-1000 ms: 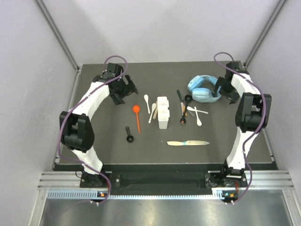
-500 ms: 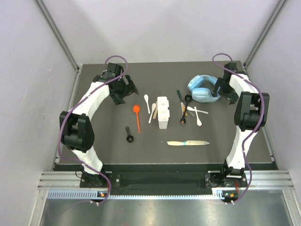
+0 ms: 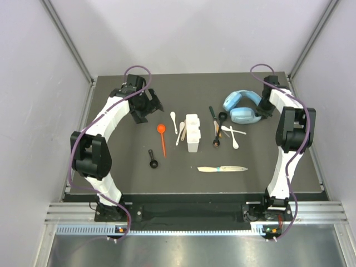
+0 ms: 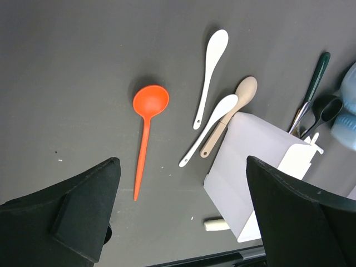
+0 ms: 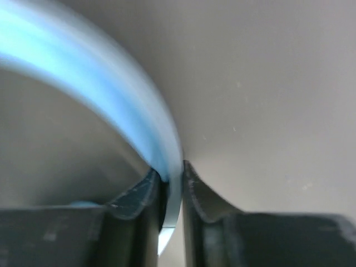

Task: Sort the eating utensils into containers
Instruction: Pick up the distractor from the corner of the board.

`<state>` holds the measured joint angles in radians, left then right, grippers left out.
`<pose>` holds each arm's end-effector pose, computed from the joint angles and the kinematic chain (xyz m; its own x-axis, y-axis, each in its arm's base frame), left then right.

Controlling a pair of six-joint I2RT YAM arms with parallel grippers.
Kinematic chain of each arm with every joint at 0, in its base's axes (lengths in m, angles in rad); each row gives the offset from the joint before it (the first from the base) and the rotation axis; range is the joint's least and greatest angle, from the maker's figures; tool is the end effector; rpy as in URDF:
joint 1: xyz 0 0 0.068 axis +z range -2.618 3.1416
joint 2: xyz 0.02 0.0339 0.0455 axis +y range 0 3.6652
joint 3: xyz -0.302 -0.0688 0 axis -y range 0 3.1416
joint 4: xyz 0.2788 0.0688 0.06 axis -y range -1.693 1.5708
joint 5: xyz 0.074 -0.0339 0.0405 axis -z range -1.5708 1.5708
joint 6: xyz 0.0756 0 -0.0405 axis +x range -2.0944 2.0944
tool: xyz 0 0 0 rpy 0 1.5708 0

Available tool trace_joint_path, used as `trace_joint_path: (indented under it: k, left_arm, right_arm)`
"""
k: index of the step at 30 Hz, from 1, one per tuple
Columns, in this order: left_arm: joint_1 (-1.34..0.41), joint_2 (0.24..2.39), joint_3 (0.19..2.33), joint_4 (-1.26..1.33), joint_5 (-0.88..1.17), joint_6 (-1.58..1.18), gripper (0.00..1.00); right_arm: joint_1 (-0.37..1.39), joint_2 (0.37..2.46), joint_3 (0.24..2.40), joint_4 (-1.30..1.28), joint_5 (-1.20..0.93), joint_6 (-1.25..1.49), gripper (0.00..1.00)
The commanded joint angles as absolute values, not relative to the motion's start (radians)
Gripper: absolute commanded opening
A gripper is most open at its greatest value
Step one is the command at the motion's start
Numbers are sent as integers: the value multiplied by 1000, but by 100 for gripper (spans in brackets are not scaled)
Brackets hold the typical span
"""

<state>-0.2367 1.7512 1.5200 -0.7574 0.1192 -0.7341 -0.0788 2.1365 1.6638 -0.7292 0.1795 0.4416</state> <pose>0.4269 -0.1122 0.2806 -0.8014 -0.4909 -0.3417 -0.3239 0.8364 -0.4421 0.5083 -0.0537 0.1565 -0.7801 0.4834 -0.3972 0.5254 0.8508 0.0036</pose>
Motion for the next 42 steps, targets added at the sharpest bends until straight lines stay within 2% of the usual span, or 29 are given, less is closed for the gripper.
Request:
trace_joint_path:
  k: [1,3,11,22,31,36,42]
  left_arm:
    - [-241,1743,1549,-733,123,-727,99]
    - [-241,1747,1557,-732,124,-729,99]
    - [-241,1746,1539,-729,118,-730,99]
    - [-241,1732,1520,-741,106,-721,99]
    - [-241,1726,1503,-736,107,-724,99]
    - [-241,1717,1494,-732,104,-724,99]
    - [-241,1709,1483,-727,107,-732,99]
  right_arm:
    - [-78,2155,1697,-707,164,422,9]
    - [-78,2151,1701,-713,181,437,0]
    - [-86,2097,1690,-669,206,463,0]
    - [-140,2028,1698,-669,147,693,0]
    - [-132,1890,1497,-580,23,1011,0]
    - [-120,1787,1387,-537,26,1179,0]
    - [-77,1711,1374,-546,118,1262,0]
